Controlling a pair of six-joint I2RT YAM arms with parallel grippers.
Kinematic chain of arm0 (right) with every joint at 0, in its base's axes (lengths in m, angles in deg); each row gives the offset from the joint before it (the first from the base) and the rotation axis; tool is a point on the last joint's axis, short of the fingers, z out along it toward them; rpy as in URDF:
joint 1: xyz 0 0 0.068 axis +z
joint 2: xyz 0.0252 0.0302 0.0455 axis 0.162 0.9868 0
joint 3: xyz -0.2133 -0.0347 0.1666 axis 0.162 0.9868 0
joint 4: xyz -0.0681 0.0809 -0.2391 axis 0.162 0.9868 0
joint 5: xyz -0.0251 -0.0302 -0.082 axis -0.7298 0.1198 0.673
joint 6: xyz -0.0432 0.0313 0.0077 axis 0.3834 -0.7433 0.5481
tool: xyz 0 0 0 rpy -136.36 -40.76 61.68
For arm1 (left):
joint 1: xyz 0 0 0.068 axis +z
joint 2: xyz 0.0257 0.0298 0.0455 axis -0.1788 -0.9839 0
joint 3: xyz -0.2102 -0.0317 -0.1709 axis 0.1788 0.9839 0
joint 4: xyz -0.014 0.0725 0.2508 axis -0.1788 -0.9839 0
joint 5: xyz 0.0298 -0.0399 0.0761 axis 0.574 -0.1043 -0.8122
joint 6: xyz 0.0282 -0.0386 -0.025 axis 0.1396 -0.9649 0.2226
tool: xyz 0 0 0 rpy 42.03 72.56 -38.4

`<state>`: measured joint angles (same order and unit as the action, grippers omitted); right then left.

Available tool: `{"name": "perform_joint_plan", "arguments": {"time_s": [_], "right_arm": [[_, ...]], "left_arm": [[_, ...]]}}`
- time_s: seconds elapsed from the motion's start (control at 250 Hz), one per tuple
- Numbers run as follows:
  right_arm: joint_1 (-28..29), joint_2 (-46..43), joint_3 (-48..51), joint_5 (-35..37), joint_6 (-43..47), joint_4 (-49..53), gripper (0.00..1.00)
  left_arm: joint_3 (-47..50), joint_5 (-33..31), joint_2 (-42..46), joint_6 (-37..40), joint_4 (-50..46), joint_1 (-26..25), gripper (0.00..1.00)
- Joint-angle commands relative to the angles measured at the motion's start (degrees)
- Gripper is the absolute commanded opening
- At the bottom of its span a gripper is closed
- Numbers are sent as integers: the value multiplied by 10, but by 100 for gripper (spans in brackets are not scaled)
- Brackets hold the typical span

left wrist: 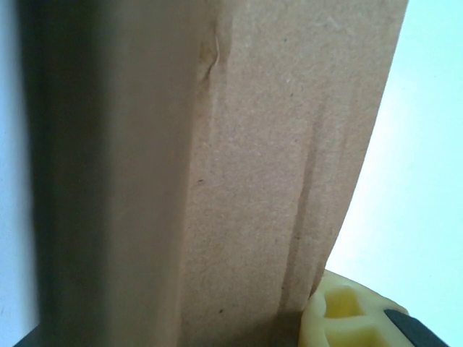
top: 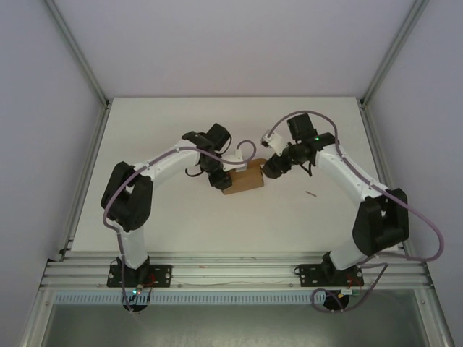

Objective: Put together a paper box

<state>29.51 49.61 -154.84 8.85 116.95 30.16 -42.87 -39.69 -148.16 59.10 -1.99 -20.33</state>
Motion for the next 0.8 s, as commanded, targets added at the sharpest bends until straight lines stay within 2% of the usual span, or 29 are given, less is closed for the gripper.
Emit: {"name": "perform_joint_plan", "arguments": {"time_s": [0.0,0.256,0.452,0.52,0.592,0.799], "right_arm": [[8,7,-21,32,28,23,67],[8,17,-14,39,28,-38,60],[8,44,-32,12,52,-30,55],[7,48,-32,4,51,-43,50],[7,50,-30,-8,49,-57,38],[6,56,-41,-37,63,-32,17]], "left_arm": [[-35,-25,-36,4,-63,2,25],[-97,-29,-78,20,-127,0,25],[-114,-39,-94,23,-151,-4,25],[-113,-34,-94,24,-149,-4,25],[-114,-29,-94,24,-147,-4,25],[-125,-33,-107,25,-156,-5,25]]}}
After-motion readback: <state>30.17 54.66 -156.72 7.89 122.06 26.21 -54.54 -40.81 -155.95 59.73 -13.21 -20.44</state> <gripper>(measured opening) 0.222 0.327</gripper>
